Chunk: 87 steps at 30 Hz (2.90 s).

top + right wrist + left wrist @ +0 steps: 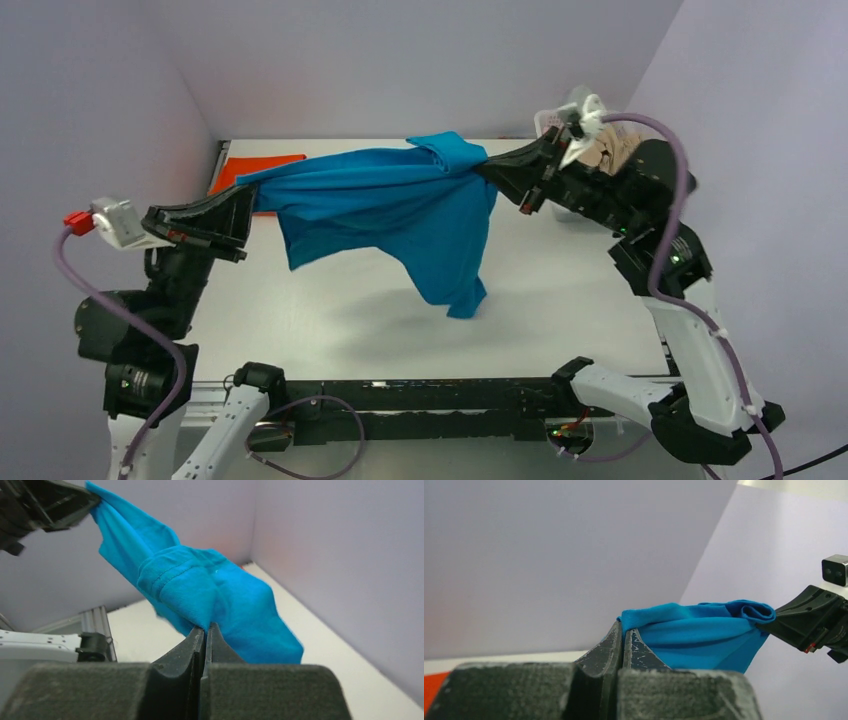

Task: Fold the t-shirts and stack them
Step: Flatten out the tshirt

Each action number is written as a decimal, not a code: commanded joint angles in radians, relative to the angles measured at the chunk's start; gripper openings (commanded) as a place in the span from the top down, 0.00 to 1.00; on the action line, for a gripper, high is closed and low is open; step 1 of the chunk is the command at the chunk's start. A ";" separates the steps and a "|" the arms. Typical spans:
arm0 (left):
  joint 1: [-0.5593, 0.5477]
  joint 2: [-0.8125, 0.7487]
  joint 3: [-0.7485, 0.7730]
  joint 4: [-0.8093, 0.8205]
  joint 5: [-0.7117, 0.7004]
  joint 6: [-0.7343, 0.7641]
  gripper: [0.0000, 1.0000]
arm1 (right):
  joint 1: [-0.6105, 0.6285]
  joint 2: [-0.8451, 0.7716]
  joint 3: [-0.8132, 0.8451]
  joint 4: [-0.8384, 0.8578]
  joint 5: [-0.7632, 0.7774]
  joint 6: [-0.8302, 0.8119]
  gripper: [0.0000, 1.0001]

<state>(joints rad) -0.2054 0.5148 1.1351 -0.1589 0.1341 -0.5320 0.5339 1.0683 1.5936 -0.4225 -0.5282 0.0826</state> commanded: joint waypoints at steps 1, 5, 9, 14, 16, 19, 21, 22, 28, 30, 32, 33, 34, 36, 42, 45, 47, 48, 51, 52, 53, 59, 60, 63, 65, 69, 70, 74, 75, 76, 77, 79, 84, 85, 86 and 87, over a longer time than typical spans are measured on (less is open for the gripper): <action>0.002 0.029 0.097 0.008 0.051 0.033 1.00 | -0.004 -0.025 0.117 -0.016 -0.025 0.028 1.00; 0.001 0.095 0.129 -0.016 0.017 0.043 1.00 | -0.003 0.034 0.163 -0.039 0.075 -0.002 1.00; 0.002 0.212 0.111 -0.063 -0.126 0.061 1.00 | -0.003 0.134 0.133 -0.032 0.270 -0.032 1.00; 0.014 0.527 0.109 -0.174 -0.380 0.051 1.00 | -0.004 0.345 0.047 0.047 0.507 -0.044 1.00; 0.048 0.718 0.127 -0.222 -0.316 0.044 1.00 | -0.004 0.467 0.030 0.077 0.595 -0.035 0.95; 0.129 0.953 0.175 -0.280 -0.185 0.003 0.83 | -0.008 0.707 0.055 0.088 0.654 0.005 0.84; 0.154 1.071 0.195 -0.281 -0.135 0.000 0.25 | -0.011 0.849 0.107 0.078 0.663 0.033 0.42; 0.160 1.107 0.202 -0.281 -0.114 0.002 0.04 | -0.012 0.915 0.145 0.060 0.662 0.042 0.15; 0.161 1.149 0.188 -0.253 -0.107 0.012 0.01 | -0.035 1.045 0.240 0.023 0.672 0.112 0.00; 0.161 1.137 0.176 -0.263 -0.100 0.011 0.01 | -0.044 0.979 0.152 0.085 0.649 0.140 0.00; 0.158 1.103 0.143 -0.261 -0.077 0.005 0.00 | -0.053 0.890 0.047 0.137 0.645 0.178 0.00; 0.154 1.080 0.115 -0.254 -0.066 0.000 0.00 | -0.058 0.838 -0.015 0.156 0.644 0.202 0.00; 0.146 1.054 0.082 -0.243 -0.055 -0.002 0.01 | -0.061 0.787 -0.085 0.180 0.644 0.229 0.00; 0.122 0.994 0.005 -0.219 -0.035 -0.008 0.01 | -0.080 0.656 -0.225 0.228 0.612 0.294 0.00; 0.005 0.842 -0.181 -0.266 -0.068 -0.060 0.01 | -0.195 0.359 -0.648 0.300 0.483 0.478 0.00; -0.046 0.744 -0.312 -0.298 -0.086 -0.110 0.00 | -0.263 0.225 -0.763 0.232 0.524 0.490 0.00; -0.075 0.671 -0.387 -0.323 -0.092 -0.147 0.01 | -0.295 0.150 -0.801 0.171 0.596 0.499 0.00; -0.091 0.632 -0.421 -0.346 -0.108 -0.169 0.01 | -0.305 0.118 -0.816 0.145 0.634 0.505 0.00; -0.126 0.536 -0.496 -0.443 -0.163 -0.223 0.01 | -0.317 0.028 -0.861 0.083 0.720 0.505 0.00; -0.136 0.516 -0.519 -0.466 -0.181 -0.231 0.01 | -0.318 0.005 -0.872 0.073 0.737 0.498 0.00; -0.140 0.501 -0.543 -0.481 -0.186 -0.238 0.01 | -0.319 -0.017 -0.882 0.064 0.757 0.489 0.00; -0.170 0.499 -0.603 -0.490 -0.159 -0.261 0.15 | -0.323 -0.038 -0.908 0.047 0.789 0.482 0.00; -0.181 0.511 -0.604 -0.491 -0.170 -0.266 0.17 | -0.324 -0.031 -0.908 0.049 0.788 0.481 0.00; -0.203 0.571 -0.589 -0.503 -0.192 -0.266 0.24 | -0.325 -0.001 -0.901 0.044 0.785 0.482 0.00; -0.220 0.598 -0.580 -0.509 -0.212 -0.271 0.30 | -0.325 0.015 -0.900 0.044 0.784 0.483 0.00; -0.236 0.640 -0.592 -0.481 -0.219 -0.277 0.36 | -0.328 0.028 -0.909 0.049 0.790 0.481 0.00; -0.240 0.654 -0.595 -0.473 -0.220 -0.278 0.37 | -0.329 0.029 -0.911 0.050 0.792 0.479 0.00; -0.251 0.714 -0.607 -0.412 -0.216 -0.281 0.42 | -0.333 0.028 -0.915 0.055 0.794 0.476 0.00; -0.252 0.731 -0.603 -0.401 -0.214 -0.281 0.44 | -0.334 0.028 -0.917 0.055 0.794 0.476 0.00; -0.253 0.750 -0.594 -0.391 -0.208 -0.280 0.49 | -0.334 0.028 -0.918 0.053 0.795 0.474 0.00; -0.255 0.768 -0.588 -0.383 -0.198 -0.275 0.54 | -0.335 0.026 -0.919 0.050 0.798 0.474 0.00; -0.265 0.796 -0.576 -0.365 -0.183 -0.271 0.63 | -0.339 0.024 -0.921 0.042 0.809 0.478 0.00; -0.300 0.837 -0.551 -0.386 -0.207 -0.268 1.00 | -0.363 0.010 -0.932 -0.006 0.844 0.521 0.00; -0.304 0.836 -0.547 -0.395 -0.221 -0.267 1.00 | -0.372 0.005 -0.936 -0.022 0.845 0.532 0.00; -0.307 0.827 -0.548 -0.400 -0.233 -0.267 1.00 | -0.378 -0.003 -0.939 -0.045 0.846 0.546 0.00; -0.309 0.810 -0.550 -0.404 -0.245 -0.266 1.00 | -0.387 -0.008 -0.941 -0.072 0.846 0.563 0.00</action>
<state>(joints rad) -0.4950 1.3037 0.6235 -0.5617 -0.0750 -0.7895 0.1741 1.0962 0.6640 -0.4122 0.2798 0.5838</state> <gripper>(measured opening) 0.014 0.997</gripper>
